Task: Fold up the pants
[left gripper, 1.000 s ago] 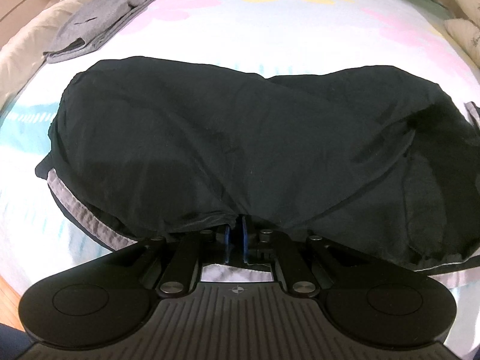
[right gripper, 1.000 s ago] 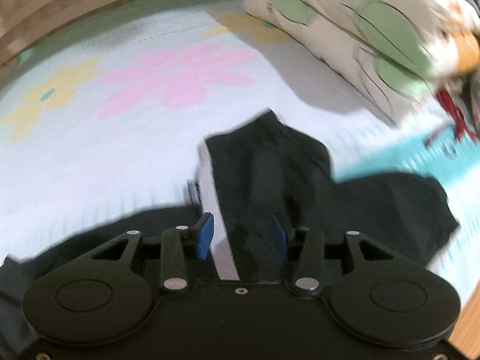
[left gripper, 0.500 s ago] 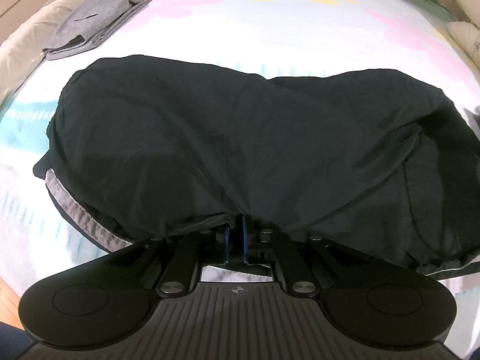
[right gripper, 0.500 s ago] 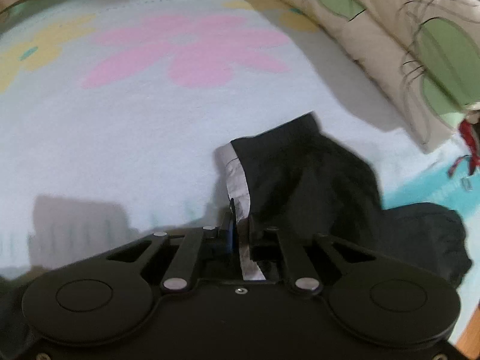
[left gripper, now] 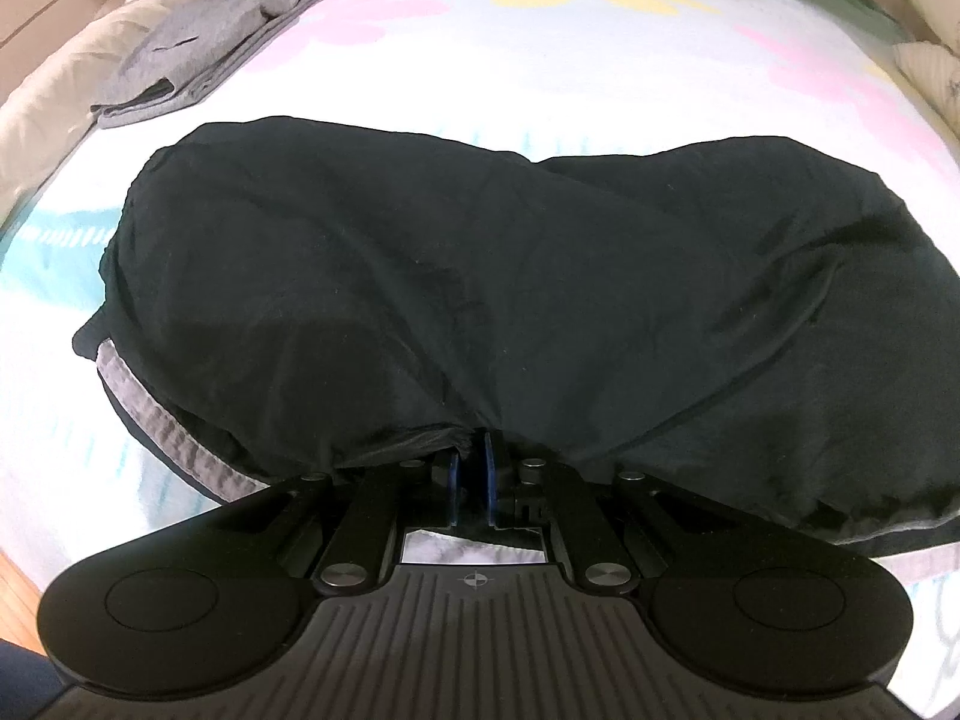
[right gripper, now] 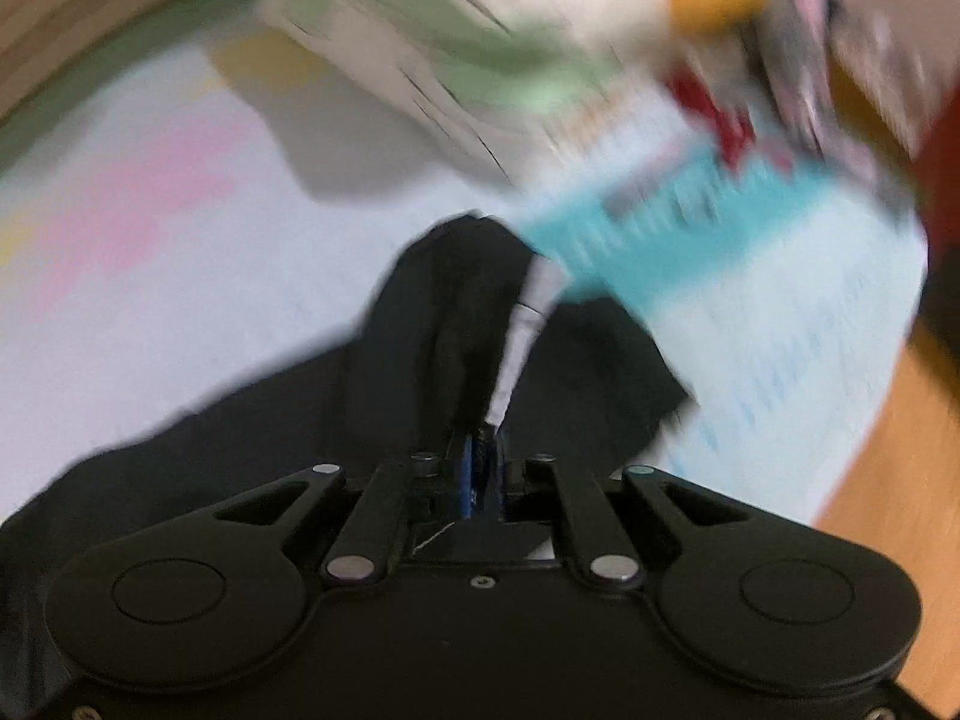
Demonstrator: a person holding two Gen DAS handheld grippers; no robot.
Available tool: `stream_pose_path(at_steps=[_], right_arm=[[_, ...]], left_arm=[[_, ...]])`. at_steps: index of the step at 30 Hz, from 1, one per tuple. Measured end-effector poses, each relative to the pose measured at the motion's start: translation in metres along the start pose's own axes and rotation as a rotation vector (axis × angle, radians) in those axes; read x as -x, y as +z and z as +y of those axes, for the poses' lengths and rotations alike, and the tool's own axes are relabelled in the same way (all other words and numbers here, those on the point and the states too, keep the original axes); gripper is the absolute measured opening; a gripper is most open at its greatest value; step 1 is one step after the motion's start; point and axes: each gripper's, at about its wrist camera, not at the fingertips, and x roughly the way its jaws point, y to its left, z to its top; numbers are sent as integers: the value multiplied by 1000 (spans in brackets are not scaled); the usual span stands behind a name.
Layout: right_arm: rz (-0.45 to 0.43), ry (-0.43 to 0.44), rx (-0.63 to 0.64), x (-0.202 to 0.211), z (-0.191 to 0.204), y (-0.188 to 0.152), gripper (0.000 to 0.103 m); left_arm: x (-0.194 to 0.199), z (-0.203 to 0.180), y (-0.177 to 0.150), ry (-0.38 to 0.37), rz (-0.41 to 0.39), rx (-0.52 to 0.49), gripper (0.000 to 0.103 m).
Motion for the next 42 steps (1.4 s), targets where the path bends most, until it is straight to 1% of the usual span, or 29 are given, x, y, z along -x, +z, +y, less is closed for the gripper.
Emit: stream_pose_path(at_steps=[1,2,5,6,8,10,12,17,21,24,25,26,27,29,31,32,34,37,40,42], right_arm=[[56,11,-37,-11,-11,-2,10],[88,13,-56,-18,-18,-5,10],[155,-4,-62,-37,-27,-7,10],[158,-8,-61,-38,-28,-7,10],[137,-14,-61,-33,-27,-9,9],[103,-33,-55,-27,-26,-8,9],[89,-69,-55,-26,-27,-7,9],[168,-126,-49,-44,-26,-5,9],[165,-158,-16,-45,-19,-5,9],[162,-159,-36,-40,-22,-4,8],[170,-157,-47,-39,-24,-5,8],[183,-157,-51,-41,-25,-4,8],[198,-158,-52,-43,-25,-5,10],[204,-167,-55,-41,-24,-6,18],[207,-179,-63,-39,-24,-5,39],[202,-180,-68,-37,-24,-4,42],[172,-177,-87,-29,-26,-3,44],[120,-171,-109,-16,-27,-1,44],[67,-124,-135,-3,-25,1,45],[45,-86,-126,3,-20,1,45]], left_arm=[[0,-1,0,2,1,0,8],[0,-1,1,1,2,2,8],[1,-1,3,-8,8,8,8],[2,0,3,-20,9,11,8],[5,1,2,-54,14,15,8],[7,0,-2,-86,20,6,8],[9,0,-5,-97,24,-8,8],[9,4,-10,-100,25,-17,9],[12,10,-15,-125,32,-5,10],[20,17,-16,-147,26,11,12],[25,20,-16,-155,17,12,15],[30,21,-16,-155,10,7,25],[36,22,-15,-154,0,-4,28],[51,26,-14,-161,-43,-32,29],[65,28,-12,-155,-94,-50,30],[69,30,-10,-148,-108,-56,30],[71,36,0,-123,-124,-49,30],[62,45,21,-61,-119,1,30],[44,50,41,-16,-90,20,30],[32,54,43,24,-66,13,30]])
